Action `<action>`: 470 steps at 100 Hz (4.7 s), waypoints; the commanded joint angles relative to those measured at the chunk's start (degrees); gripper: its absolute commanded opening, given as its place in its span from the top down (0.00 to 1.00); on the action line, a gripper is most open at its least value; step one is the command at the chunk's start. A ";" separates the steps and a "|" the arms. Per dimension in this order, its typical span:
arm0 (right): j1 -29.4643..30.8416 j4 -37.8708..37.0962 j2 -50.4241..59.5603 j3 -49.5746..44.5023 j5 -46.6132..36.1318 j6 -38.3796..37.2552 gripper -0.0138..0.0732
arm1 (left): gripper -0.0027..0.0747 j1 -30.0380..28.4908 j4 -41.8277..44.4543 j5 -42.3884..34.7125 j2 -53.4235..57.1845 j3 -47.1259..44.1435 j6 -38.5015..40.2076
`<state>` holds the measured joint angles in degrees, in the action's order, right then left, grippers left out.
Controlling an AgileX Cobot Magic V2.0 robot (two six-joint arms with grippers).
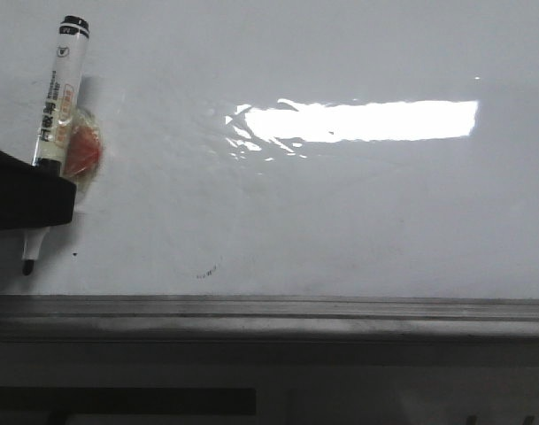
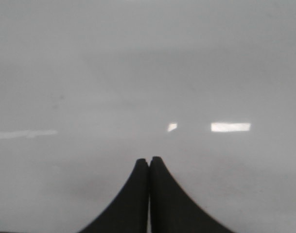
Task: Write number 6 on whiteboard
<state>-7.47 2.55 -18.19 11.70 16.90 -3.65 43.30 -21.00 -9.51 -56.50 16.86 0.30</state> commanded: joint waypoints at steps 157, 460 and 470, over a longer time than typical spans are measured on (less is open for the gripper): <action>-54.04 3.87 -45.81 33.24 -10.25 4.05 0.69 | 0.99 14.06 44.09 7.37 7.43 6.09 -0.30; -47.96 4.02 -50.05 43.89 0.40 1.86 0.91 | 0.39 1.43 36.47 11.42 28.29 5.98 4.50; -49.22 4.02 -50.05 43.89 0.40 1.86 0.91 | 0.39 7.96 38.93 12.13 25.65 5.98 3.14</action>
<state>-55.71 7.07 -70.01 54.21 20.78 -2.52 46.93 16.17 6.37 -28.61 21.07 4.66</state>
